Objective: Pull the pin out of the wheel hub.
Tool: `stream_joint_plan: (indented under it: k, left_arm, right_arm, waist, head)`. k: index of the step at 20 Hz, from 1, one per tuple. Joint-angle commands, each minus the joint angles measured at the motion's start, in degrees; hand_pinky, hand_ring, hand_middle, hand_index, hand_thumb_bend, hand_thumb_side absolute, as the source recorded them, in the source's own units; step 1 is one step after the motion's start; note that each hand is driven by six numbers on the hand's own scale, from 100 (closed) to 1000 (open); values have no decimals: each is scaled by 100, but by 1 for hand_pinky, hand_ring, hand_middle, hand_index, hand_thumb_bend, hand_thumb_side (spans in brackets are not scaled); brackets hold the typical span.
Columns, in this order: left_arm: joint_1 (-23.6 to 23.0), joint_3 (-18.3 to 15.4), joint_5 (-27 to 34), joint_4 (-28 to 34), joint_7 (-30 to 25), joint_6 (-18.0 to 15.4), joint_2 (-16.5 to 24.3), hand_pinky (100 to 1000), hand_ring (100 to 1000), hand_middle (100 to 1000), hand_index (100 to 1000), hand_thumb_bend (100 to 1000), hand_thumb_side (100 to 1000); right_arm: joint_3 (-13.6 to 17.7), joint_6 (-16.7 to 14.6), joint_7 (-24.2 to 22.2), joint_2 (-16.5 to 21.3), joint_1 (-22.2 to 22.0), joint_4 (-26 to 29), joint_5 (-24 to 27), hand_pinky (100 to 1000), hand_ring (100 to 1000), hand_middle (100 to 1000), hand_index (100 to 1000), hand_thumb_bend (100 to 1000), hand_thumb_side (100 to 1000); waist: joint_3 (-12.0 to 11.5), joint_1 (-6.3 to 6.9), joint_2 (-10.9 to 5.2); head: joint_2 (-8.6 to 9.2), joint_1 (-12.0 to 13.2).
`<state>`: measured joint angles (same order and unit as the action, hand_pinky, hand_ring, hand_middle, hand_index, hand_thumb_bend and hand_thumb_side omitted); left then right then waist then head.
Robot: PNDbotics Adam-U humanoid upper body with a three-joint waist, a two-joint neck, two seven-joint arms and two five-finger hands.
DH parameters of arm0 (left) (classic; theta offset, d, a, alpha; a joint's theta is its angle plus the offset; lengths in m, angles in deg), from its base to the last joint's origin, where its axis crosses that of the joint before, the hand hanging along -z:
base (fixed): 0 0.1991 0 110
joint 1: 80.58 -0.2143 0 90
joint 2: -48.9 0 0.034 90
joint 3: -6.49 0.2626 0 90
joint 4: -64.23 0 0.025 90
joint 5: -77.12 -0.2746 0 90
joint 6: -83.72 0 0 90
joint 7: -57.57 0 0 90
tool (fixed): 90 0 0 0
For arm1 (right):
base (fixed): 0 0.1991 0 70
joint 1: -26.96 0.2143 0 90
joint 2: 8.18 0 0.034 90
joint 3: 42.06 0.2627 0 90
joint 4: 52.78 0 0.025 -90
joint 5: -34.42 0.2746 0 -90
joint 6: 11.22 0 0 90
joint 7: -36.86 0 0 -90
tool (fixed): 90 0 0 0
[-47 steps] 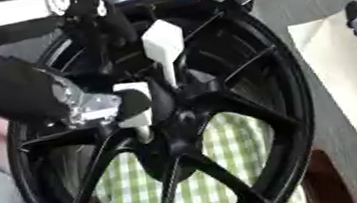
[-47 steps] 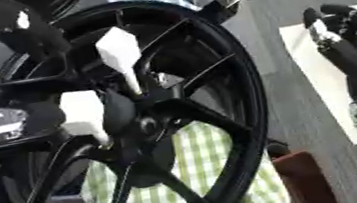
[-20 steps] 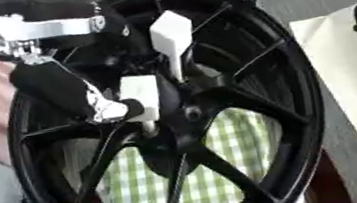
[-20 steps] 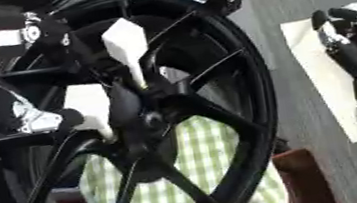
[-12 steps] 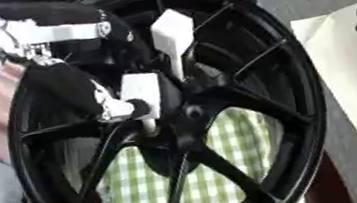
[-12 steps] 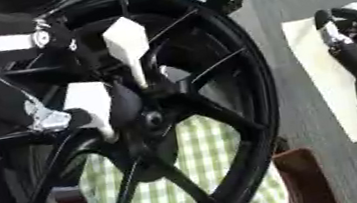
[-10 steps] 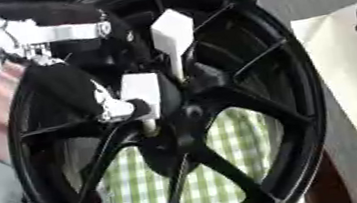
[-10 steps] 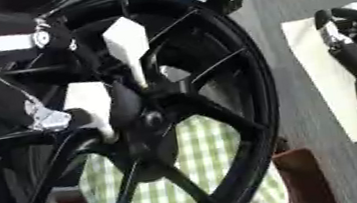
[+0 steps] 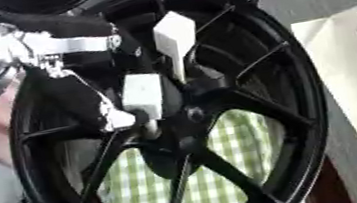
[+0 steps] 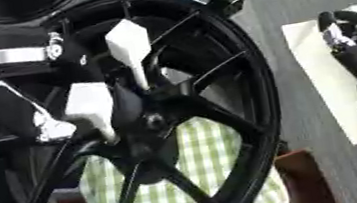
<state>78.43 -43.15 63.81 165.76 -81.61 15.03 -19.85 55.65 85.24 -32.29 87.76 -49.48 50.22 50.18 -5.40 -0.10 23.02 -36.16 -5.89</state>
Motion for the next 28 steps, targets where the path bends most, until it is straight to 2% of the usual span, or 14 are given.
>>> stream_joint_plan:
  k: [1, 3, 6, 11, 14, 19, 23, 28]
  left_arm:
    - [55, -208, 147, 176, 50, 202, 78, 697, 543, 506, 641, 133, 206]
    - [33, -388, 325, 355, 235, 310, 115, 659, 486, 410, 545, 100, 156]
    - [-11, -582, 569, 578, 535, 493, 203, 630, 427, 304, 439, 100, 175]
    - [-227, -964, 876, 1008, 1054, 540, 497, 621, 395, 246, 373, 100, 175]
    - [-461, -1374, 1085, 1255, 1332, 493, 779, 617, 381, 223, 350, 100, 174]
    - [-1051, -2087, 1247, 1262, 1774, 434, 1311, 622, 377, 216, 350, 100, 171]
    - [-1555, -2670, 956, 829, 2133, 540, 1652, 623, 375, 215, 354, 100, 167]
    - [-1993, -3433, 591, 143, 2602, 624, 1789, 624, 388, 231, 374, 100, 186]
  right_arm:
    - [42, 4, 25, 74, 23, 51, -32, 856, 735, 609, 763, 341, 435]
    - [49, 12, 34, 65, 14, 38, -34, 856, 736, 609, 764, 340, 440]
    - [55, 12, 35, 61, 2, 31, -38, 856, 737, 610, 765, 336, 448]
    - [85, 8, 47, 88, -11, 34, -60, 856, 737, 609, 765, 335, 451]
    - [111, 5, 75, 109, -14, 44, -61, 856, 737, 610, 765, 334, 451]
    - [177, -2, 140, 148, -53, 68, -71, 857, 737, 609, 765, 331, 450]
    - [265, -22, 216, 182, -113, 101, -76, 857, 737, 609, 765, 328, 445]
    - [374, -60, 318, 192, -157, 143, -65, 856, 736, 608, 764, 323, 438]
  waist:
    - [-1, -6, -122]
    - [-9, -5, -126]
    - [-9, -3, -136]
    - [-35, -2, -155]
    - [-76, -6, -168]
    - [-198, -36, -209]
    - [-332, -83, -260]
    - [-454, -139, -328]
  head:
    - [43, 18]
    - [51, 17]
    - [51, 23]
    - [58, 8]
    - [49, -48]
    - [15, -170]
    - [-36, -286]
    - [-83, -364]
